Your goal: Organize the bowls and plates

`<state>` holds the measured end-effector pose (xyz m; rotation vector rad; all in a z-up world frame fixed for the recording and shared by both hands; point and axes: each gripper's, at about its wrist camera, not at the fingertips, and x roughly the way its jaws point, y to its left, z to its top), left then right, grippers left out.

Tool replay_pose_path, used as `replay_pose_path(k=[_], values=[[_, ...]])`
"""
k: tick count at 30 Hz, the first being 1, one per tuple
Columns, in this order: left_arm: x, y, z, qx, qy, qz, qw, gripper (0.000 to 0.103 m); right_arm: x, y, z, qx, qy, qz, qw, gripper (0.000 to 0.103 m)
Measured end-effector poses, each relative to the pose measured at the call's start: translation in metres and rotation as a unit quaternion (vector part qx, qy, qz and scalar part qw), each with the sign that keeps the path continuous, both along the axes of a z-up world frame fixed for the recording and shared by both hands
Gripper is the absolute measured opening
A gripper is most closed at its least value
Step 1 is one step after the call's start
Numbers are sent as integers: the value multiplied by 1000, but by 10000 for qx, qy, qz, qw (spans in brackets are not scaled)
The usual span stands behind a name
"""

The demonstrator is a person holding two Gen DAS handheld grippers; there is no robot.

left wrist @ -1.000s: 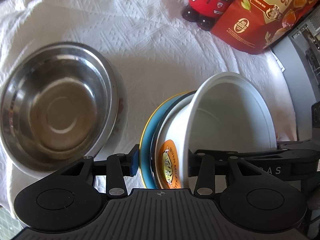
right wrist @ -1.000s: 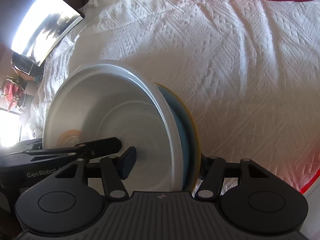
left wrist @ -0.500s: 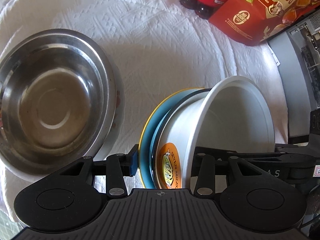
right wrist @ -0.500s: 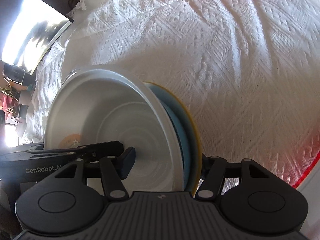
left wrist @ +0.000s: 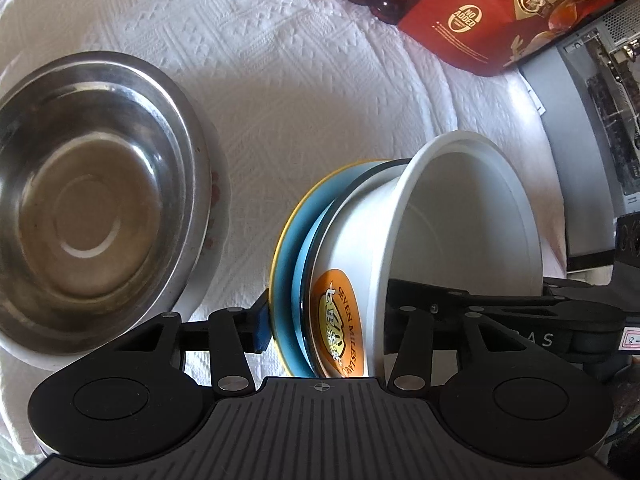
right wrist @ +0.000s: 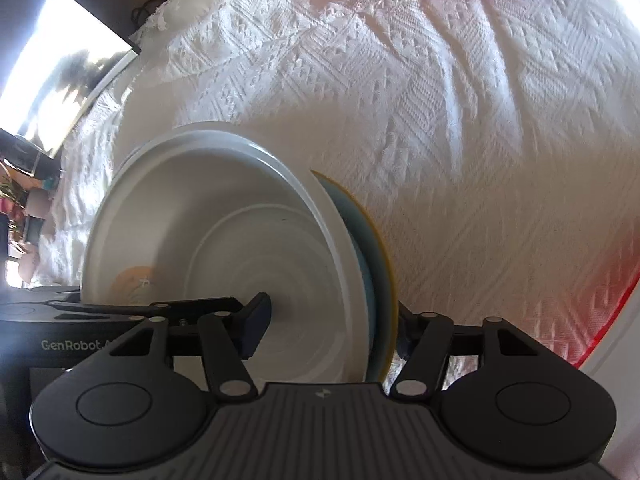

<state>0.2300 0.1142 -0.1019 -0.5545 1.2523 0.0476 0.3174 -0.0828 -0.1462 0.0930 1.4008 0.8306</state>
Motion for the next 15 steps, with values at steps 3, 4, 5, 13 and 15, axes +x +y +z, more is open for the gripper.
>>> replay_pose_path(k=[3, 4, 5, 13, 15], values=[[-2, 1, 0, -22, -28, 53, 10000, 50, -1, 0, 0, 45, 12, 23, 10000, 60], [-2, 1, 0, -21, -50, 64, 10000, 50, 0, 0, -1, 42, 23, 32, 10000, 60], [-3, 0, 0, -23, -71, 68, 9999, 51, 1, 0, -1, 41, 38, 46, 10000, 60], [-4, 4, -2, -186, -94, 182, 9996, 51, 4, 3, 3, -70, 83, 76, 9999, 60], [-2, 3, -2, -224, -88, 180, 9995, 51, 5, 3, 5, -106, 51, 64, 9999, 60]])
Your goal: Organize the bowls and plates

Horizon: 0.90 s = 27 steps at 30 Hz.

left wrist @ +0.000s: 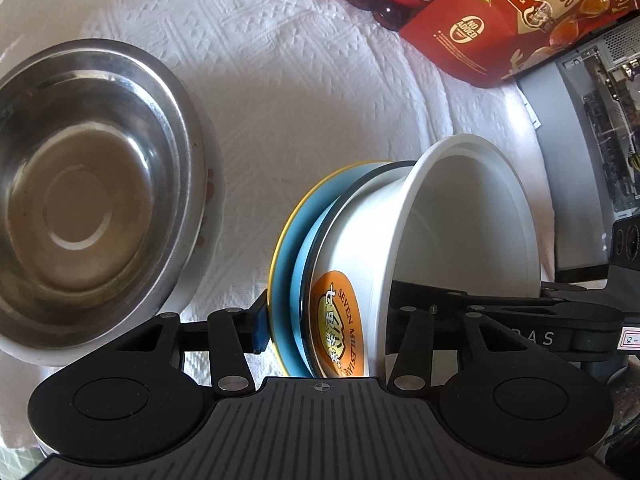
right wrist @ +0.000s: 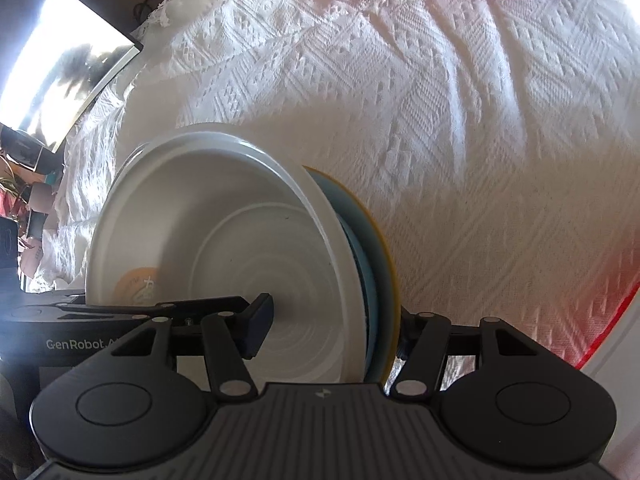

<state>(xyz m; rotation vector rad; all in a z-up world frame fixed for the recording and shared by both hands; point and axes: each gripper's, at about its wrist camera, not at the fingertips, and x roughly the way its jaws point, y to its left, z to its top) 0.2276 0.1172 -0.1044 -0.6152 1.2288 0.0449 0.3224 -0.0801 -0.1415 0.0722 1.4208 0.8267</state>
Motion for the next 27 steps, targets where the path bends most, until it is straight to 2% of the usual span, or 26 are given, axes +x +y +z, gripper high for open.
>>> replay_pose_path(k=[7, 14, 19, 23, 27], values=[[8, -7, 7, 69, -47, -153, 9998, 51, 3, -8, 3, 2, 61, -205, 9998, 60], [10, -4, 22, 57, -202, -253, 9995, 51, 6, -11, 19, 52, -38, -382, 9992, 60], [3, 12, 43, -1, -404, -264, 9988, 51, 4, -1, 48, 112, -254, -434, 9987, 60], [-10, 34, 63, 26, -561, -239, 9981, 53, -7, 21, 85, 294, -603, -396, 9970, 64], [-27, 62, 83, 251, -769, -155, 9966, 52, -16, 51, 109, 497, -829, -315, 9948, 65]])
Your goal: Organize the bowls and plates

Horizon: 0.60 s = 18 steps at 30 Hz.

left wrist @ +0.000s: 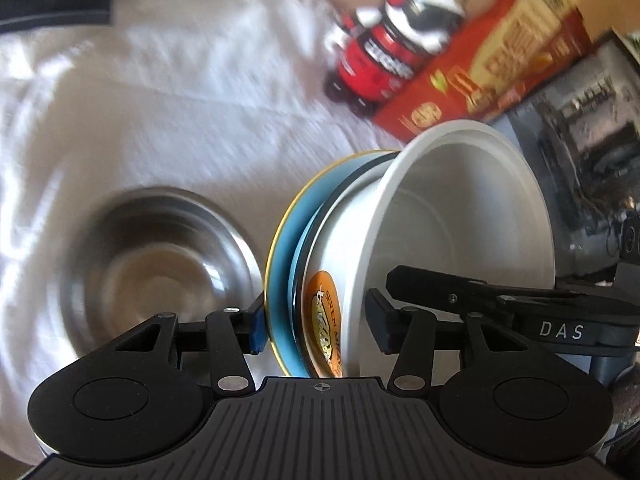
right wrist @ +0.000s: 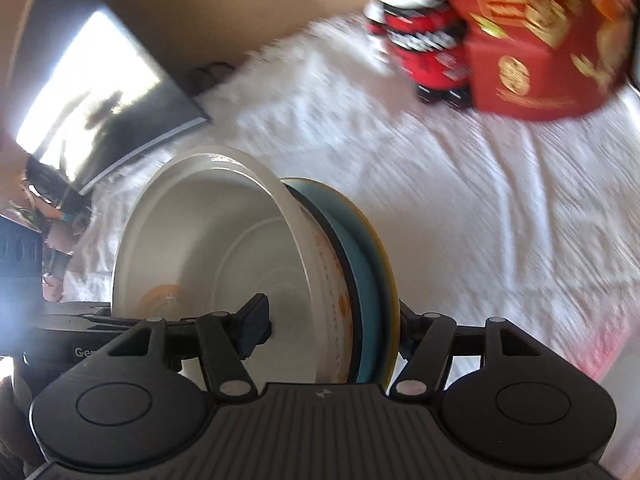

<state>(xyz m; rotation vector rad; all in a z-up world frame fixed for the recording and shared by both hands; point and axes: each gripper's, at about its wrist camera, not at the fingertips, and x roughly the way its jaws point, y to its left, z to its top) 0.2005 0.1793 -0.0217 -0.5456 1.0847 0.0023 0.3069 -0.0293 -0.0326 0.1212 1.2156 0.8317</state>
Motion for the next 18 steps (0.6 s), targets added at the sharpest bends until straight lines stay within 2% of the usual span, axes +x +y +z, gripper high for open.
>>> replay_pose_path(k=[7, 12, 18], values=[[-32, 59, 3, 192, -74, 259, 9995, 52, -20, 70, 8, 210, -48, 305, 9993, 65], [-32, 98, -25, 195, 317, 447, 9983, 53, -29, 115, -16, 155, 245, 534, 9982, 65], [-29, 116, -57, 47, 629, 646, 9959, 53, -27, 141, -57, -150, 778, 691, 9945, 65]])
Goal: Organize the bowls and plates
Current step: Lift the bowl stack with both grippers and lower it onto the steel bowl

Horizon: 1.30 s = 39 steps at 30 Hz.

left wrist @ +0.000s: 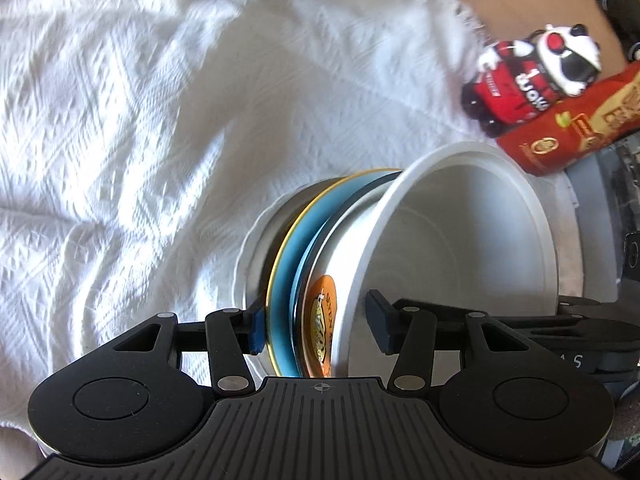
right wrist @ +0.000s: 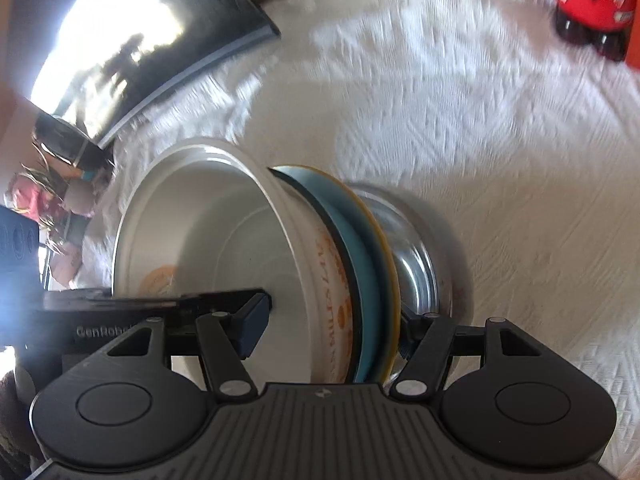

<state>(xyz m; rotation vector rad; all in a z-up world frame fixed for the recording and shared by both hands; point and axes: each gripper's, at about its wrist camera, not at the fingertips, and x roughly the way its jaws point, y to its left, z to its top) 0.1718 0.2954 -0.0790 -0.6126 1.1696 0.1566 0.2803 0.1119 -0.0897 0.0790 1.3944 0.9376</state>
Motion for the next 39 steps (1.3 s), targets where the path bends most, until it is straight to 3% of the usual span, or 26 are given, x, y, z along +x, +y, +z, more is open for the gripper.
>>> replay_pose_path(k=[6, 13, 14, 16, 20, 23, 24, 29, 39], values=[[5, 6, -10, -144, 57, 117, 9998, 48, 8, 5, -23, -131, 303, 92, 9994, 65], [4, 9, -10, -179, 157, 156, 9996, 42, 13, 6, -22, -190, 325, 157, 9992, 65], [3, 10, -9, -134, 167, 154, 9997, 37, 12, 7, -21, -230, 304, 187, 9991, 65], [2, 11, -8, -58, 206, 138, 9997, 30, 12, 7, -17, -333, 181, 199, 9991, 65], [-1, 10, -5, -93, 168, 106, 9998, 28, 18, 1, -13, -311, 99, 123, 9994, 64], [-3, 9, 7, 96, 54, 76, 9999, 27, 15, 1, -10, -360, -9, 114, 9993, 65], [-4, 10, 13, 67, -84, 75, 9999, 23, 14, 1, -7, -385, -61, 118, 9992, 65], [-5, 14, 32, -8, -377, 89, 9992, 22, 11, -4, 13, -345, -587, 53, 9977, 66], [-14, 15, 38, -228, -538, 219, 9980, 22, 1, -17, 29, -109, -1060, -195, 9941, 65]])
